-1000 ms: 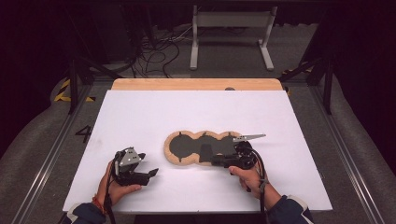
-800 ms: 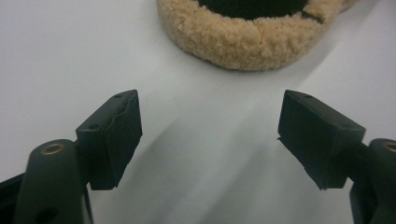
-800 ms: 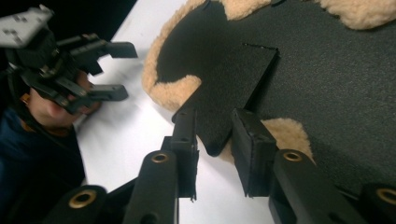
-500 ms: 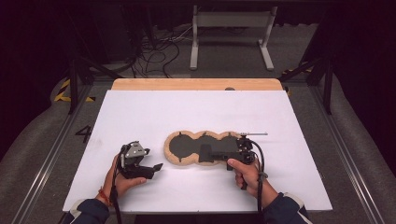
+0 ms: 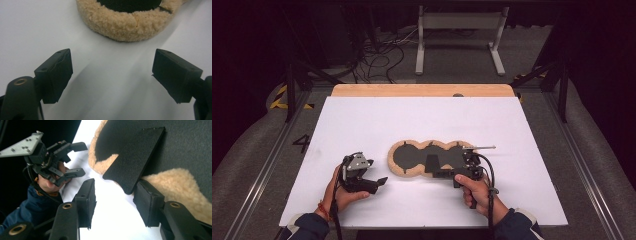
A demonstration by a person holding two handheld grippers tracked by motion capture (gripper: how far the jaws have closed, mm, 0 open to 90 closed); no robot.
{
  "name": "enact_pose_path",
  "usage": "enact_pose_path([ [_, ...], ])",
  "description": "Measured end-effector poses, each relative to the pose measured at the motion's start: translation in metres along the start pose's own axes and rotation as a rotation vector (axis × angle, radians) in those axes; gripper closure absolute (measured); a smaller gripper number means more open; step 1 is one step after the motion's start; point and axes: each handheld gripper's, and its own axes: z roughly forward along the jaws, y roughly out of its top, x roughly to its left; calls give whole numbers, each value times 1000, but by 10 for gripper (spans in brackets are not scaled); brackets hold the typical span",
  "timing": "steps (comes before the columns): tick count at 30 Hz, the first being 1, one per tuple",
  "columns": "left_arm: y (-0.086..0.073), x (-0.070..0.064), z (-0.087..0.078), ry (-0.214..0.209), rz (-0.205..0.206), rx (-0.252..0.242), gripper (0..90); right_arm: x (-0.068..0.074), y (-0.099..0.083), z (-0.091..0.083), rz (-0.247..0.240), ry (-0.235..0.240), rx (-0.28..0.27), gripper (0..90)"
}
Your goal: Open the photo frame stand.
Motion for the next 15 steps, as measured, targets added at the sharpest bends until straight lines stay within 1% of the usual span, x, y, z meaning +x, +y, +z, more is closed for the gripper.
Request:
enact_pose_path([
  [2, 0, 2, 0, 0, -22, -8, 186, -2, 3, -1, 32, 13, -19, 525],
  [6, 6, 9, 3, -1, -71, -26, 201, -6, 8, 2, 76, 29, -48, 550],
  [7, 8, 11, 4, -7, -85, -34, 201, -7, 8, 3, 82, 31, -52, 565],
  [9, 11, 16, 6, -25, -95, -41, 201, -9, 11, 8, 104, 46, -53, 588],
  [11, 14, 21, 8, -38, -112, -53, 200, -12, 13, 11, 124, 49, -56, 590],
  [12, 16, 23, 9, -45, -129, -60, 199, -13, 14, 12, 134, 57, -55, 590],
  [14, 19, 26, 12, -61, -147, -59, 203, -13, 15, 13, 132, 58, -50, 592],
  [15, 21, 27, 14, -66, -149, -59, 204, -13, 15, 13, 132, 59, -48, 594],
])
